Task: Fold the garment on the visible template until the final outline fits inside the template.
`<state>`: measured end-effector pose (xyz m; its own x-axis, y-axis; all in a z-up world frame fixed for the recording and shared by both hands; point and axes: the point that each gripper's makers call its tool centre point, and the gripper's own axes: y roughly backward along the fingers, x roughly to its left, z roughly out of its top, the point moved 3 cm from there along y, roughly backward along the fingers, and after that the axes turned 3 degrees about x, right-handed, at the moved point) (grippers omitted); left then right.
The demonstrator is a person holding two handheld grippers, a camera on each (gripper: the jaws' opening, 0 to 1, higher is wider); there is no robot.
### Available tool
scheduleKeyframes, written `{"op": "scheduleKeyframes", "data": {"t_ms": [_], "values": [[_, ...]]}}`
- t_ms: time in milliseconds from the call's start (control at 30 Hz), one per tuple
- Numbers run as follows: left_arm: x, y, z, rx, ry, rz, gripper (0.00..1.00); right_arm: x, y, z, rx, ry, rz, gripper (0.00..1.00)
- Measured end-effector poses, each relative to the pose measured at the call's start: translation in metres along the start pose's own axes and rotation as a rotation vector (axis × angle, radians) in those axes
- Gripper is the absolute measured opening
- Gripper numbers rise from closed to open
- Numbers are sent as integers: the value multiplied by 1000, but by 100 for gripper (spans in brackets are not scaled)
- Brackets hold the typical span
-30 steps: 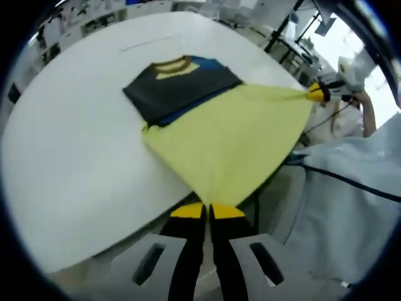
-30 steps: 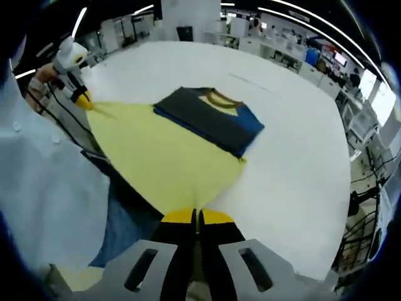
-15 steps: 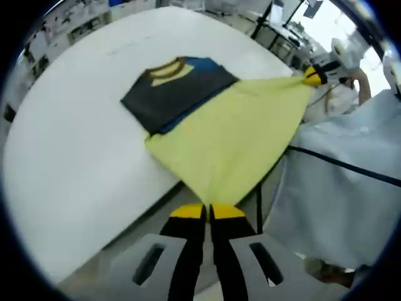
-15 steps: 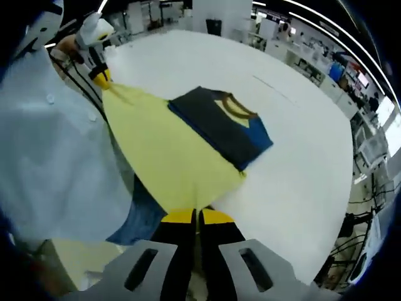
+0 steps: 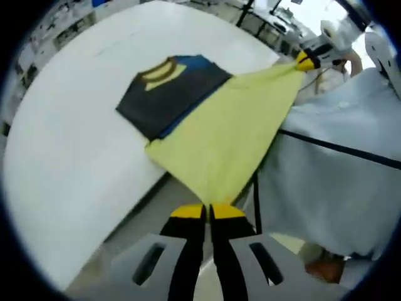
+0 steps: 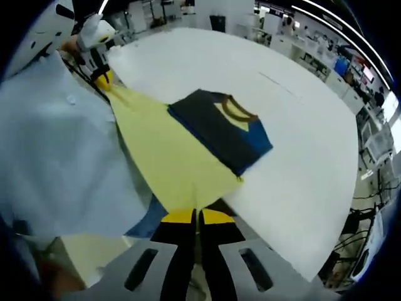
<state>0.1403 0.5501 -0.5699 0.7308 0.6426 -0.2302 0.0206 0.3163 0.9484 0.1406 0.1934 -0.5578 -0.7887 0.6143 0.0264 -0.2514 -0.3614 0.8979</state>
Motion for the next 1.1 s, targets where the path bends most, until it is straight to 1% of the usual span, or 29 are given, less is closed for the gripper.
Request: {"op": "scheduleKeyframes", "data": {"t_ms": [67, 133, 300, 433, 567, 600, 633, 667, 700, 767, 800, 867, 900, 933, 967, 1000, 1033, 1067, 1100], "values": [[-3, 1, -2, 16, -1, -7, 0, -1, 2, 1, -13, -12, 0, 3], [-3, 4, 0, 8, -5, 4, 0, 0, 6, 1, -17, -15, 4, 3], [-8, 9, 0, 14, -19, 20, 0, 3, 9, 3, -14, -2, 3, 3], [-9, 12, 1, 0, -35, 14, 0, 5, 15, 2, -15, -4, 4, 3], [-9, 15, 1, -2, -41, 26, 0, 8, 15, 2, -4, -1, 16, 3], [-6, 18, 5, -22, -73, 53, 0, 7, 16, 4, -9, 6, 8, 3], [-6, 19, 8, -47, -85, 59, 0, 5, 16, 5, -12, 9, 2, 3], [-7, 20, 7, -41, -68, 47, 0, 3, 16, 5, -13, 6, -6, 3], [-5, 20, 9, -53, -86, 43, 0, -1, 16, 6, -18, 3, -15, 3], [-2, 20, 12, -70, -94, 50, 0, -7, 16, 10, -26, 8, -35, 3], [-1, 20, 15, -82, -105, 55, 0, -9, 16, 12, -28, 17, -42, 3], [6, 21, 23, -128, -128, 85, 0, -14, 15, 18, -48, 57, -66, 3], [9, 22, 25, -144, -112, 92, 0, -16, 16, 20, -57, 58, -74, 3], [12, 21, 24, -139, -101, 85, 0, -19, 16, 22, -61, 58, -79, 3], [15, 21, 26, -154, -115, 87, 0, -21, 16, 24, -68, 66, -84, 3], [20, 21, 33, -198, -127, 91, 0, -22, 15, 25, -71, 73, -86, 3], [24, 21, 38, -231, -107, 94, 0, -25, 14, 26, -74, 83, -90, 3], [33, 21, 41, -252, -74, 105, 0, -28, 12, 27, -78, 83, -90, 3], [39, 21, 45, -274, -78, 123, 0, -30, 11, 28, -80, 82, -90, 3]]}}
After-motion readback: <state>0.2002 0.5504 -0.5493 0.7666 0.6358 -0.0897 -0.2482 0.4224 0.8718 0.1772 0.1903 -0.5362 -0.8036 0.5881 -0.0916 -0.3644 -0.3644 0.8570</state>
